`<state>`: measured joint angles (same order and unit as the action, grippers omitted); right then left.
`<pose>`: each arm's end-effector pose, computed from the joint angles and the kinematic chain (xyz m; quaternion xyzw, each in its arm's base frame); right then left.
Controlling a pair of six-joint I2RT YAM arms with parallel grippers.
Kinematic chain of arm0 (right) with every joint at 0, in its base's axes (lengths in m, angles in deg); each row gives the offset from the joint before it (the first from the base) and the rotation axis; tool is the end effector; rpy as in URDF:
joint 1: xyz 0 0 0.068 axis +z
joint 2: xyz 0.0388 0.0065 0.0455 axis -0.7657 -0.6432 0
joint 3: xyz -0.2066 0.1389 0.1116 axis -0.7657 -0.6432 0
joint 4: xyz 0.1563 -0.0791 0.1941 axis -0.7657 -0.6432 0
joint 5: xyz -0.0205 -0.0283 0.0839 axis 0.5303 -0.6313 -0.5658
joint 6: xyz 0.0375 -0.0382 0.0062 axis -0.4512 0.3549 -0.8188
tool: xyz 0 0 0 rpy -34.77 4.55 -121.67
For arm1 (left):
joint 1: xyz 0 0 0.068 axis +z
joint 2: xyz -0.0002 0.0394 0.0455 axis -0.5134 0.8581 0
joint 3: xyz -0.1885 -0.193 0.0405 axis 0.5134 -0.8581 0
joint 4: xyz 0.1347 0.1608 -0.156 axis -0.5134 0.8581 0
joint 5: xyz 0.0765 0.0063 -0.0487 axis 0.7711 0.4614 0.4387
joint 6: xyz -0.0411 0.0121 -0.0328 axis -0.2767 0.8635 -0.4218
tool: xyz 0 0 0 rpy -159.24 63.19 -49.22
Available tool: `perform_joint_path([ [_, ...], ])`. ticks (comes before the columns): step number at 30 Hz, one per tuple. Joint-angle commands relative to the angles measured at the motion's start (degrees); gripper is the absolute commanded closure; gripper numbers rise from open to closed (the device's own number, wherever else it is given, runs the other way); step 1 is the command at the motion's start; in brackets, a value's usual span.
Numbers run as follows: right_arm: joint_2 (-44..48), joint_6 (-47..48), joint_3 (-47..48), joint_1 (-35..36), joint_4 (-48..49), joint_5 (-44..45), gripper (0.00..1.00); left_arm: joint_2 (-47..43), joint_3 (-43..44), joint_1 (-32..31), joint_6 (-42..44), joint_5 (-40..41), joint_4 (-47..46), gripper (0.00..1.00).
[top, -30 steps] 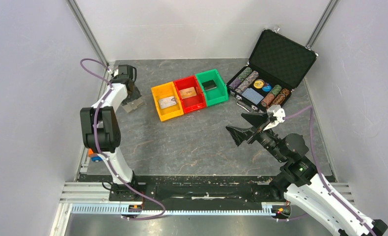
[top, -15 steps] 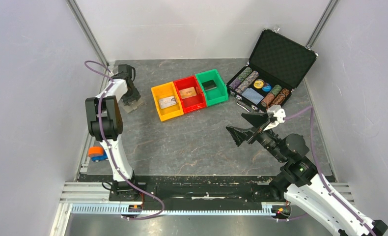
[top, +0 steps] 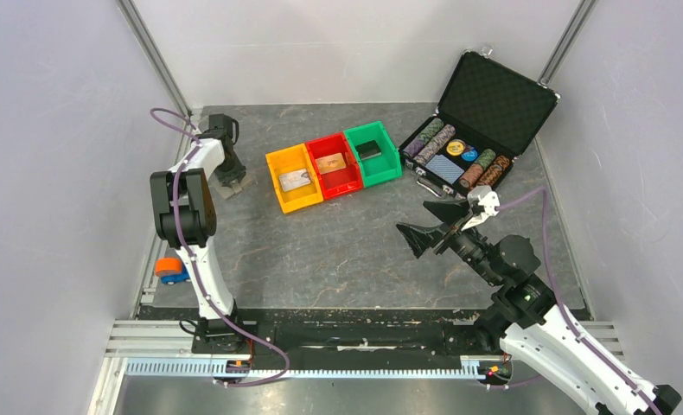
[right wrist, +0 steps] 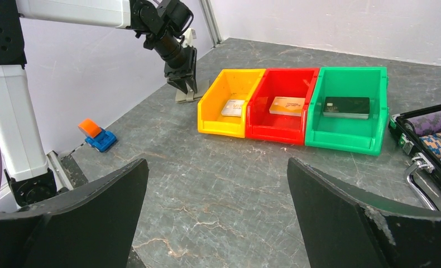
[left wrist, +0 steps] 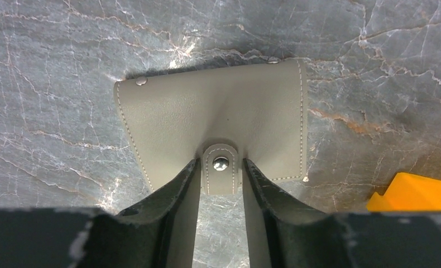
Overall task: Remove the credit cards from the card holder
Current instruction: Pick up the card holder from the center of the board.
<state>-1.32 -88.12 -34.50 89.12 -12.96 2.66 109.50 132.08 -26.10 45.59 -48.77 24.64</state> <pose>0.1041 0.0879 0.3066 -0.1606 0.6446 0.3653 0.6521 0.4301 0.0443 0.1786 -0.2780 0.9314 0.0736 0.2232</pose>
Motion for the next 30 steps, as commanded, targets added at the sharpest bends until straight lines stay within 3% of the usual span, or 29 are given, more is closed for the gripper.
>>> perform_joint_path([
  [1, 1.6, -0.4, -0.9, 0.1, 2.0, 0.7, 0.02, -2.1, 0.7, 0.5, 1.7, -1.1, 4.6, 0.62],
  [14, 4.5, 0.6, -2.2, 0.1, 2.2, 2.3, 0.02, -8.7, -5.1, 0.4, 1.5, -4.6, 8.0, 0.86],
  [30, 7.3, 4.4, -4.0, 0.1, 3.2, 3.6, 0.02, -37.6, -30.1, -3.1, -1.9, -16.1, 4.7, 0.88],
])
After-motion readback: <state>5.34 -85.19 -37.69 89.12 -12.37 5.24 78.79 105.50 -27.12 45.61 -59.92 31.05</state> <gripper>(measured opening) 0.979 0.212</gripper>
